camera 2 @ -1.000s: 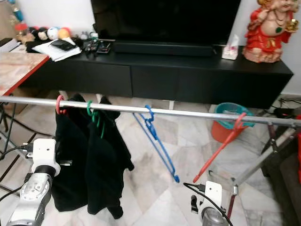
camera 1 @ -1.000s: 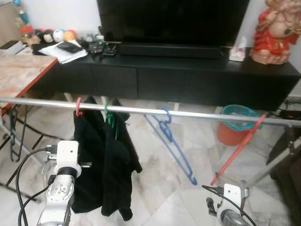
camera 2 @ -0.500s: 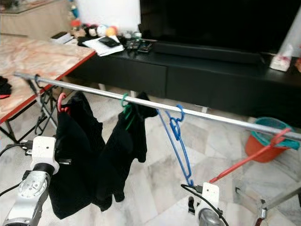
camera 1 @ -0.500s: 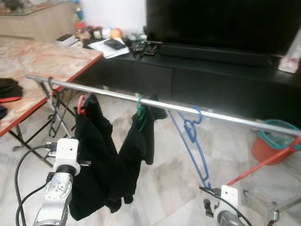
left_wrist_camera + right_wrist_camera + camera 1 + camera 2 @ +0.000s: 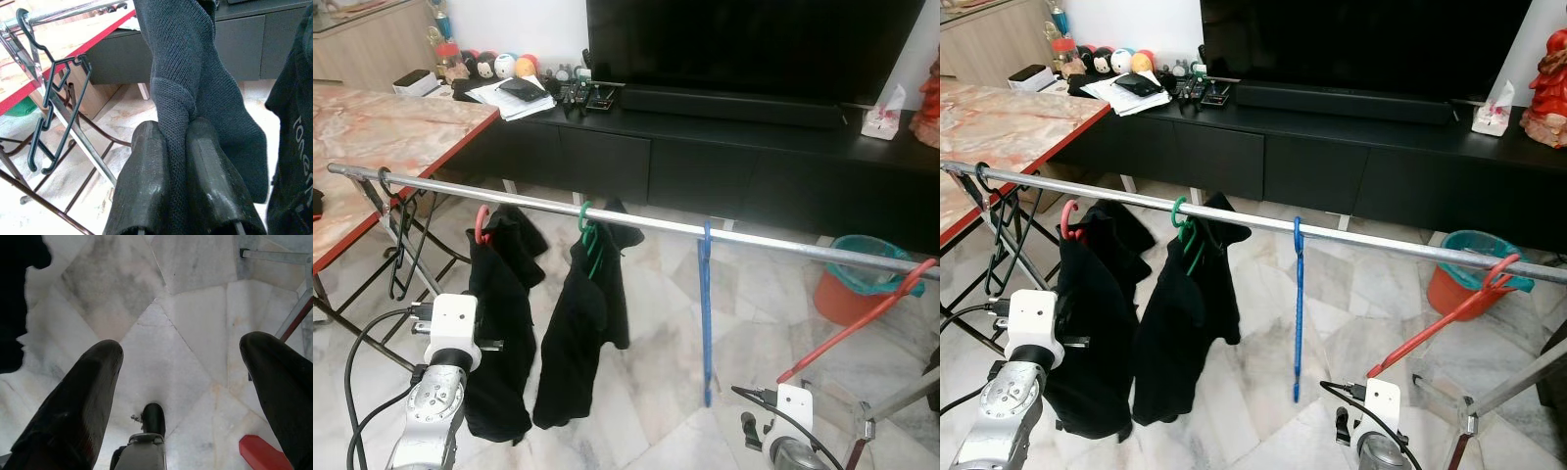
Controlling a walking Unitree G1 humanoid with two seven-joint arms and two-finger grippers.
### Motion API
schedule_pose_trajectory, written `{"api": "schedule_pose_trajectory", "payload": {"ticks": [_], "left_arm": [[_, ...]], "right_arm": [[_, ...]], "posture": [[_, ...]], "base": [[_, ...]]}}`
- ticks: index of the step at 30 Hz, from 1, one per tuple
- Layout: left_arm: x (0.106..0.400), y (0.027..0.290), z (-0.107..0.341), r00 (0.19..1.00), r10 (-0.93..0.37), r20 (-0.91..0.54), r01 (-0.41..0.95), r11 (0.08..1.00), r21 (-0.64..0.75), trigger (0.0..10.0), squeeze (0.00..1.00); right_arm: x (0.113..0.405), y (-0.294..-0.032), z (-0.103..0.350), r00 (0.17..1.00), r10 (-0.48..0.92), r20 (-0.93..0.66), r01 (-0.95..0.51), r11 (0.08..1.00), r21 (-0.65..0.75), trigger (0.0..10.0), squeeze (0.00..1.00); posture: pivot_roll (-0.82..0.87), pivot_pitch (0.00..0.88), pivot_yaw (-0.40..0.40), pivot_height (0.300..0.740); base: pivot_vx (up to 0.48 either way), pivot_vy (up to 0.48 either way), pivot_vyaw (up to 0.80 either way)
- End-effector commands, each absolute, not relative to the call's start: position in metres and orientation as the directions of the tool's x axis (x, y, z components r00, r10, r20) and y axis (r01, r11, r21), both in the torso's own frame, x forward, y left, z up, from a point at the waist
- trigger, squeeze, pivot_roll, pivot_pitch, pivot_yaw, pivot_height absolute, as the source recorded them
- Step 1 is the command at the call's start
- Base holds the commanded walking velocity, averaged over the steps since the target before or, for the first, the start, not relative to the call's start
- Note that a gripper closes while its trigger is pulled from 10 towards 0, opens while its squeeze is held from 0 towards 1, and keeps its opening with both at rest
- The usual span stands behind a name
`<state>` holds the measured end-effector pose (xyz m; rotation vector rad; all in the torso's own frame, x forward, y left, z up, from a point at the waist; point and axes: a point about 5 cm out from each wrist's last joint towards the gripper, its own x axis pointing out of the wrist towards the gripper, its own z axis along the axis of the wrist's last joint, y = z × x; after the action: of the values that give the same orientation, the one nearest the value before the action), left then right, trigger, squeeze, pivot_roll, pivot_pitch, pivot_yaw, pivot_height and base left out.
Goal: Hang hanger
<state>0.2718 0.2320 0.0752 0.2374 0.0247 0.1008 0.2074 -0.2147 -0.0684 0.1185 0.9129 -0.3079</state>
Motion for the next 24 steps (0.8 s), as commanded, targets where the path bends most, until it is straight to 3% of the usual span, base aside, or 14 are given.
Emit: {"api": "schedule_pose_trajectory", "payload": {"ticks": [1,9,15,24], "left_arm": [[0.2753,0.2309,0.0870,0.994,0.098,0.042,-0.105,0.966,0.236,10.0,0.00],[0.2766,0.2288,0.0871,0.995,0.091,0.039,-0.098,0.967,0.236,10.0,0.00],[0.2777,0.2282,0.0845,0.995,0.095,0.025,-0.098,0.964,0.248,10.0,0.00],[0.2775,0.2284,0.0825,0.995,0.103,0.017,-0.104,0.963,0.249,10.0,0.00]], "right_arm": [[0.2082,-0.2137,-0.0680,0.578,-0.210,-0.789,0.318,0.948,-0.020,10.0,0.00],[0.2095,-0.2131,-0.0673,0.585,-0.206,-0.784,0.313,0.950,-0.016,10.0,0.00],[0.2016,-0.2138,-0.0726,0.424,-0.184,-0.887,0.217,0.971,-0.098,10.0,0.00],[0.2006,-0.2134,-0.0727,0.376,-0.166,-0.912,0.205,0.974,-0.093,10.0,0.00]], "posture": [[-0.10,0.000,0.021,0.740],[-0.11,0.000,0.021,0.740],[-0.11,0.000,0.018,0.740],[-0.11,0.000,0.016,0.740]], "base": [[0.000,0.000,0.00],[0.000,0.000,0.00],[0.000,0.000,0.00],[0.000,0.000,0.00]]}}
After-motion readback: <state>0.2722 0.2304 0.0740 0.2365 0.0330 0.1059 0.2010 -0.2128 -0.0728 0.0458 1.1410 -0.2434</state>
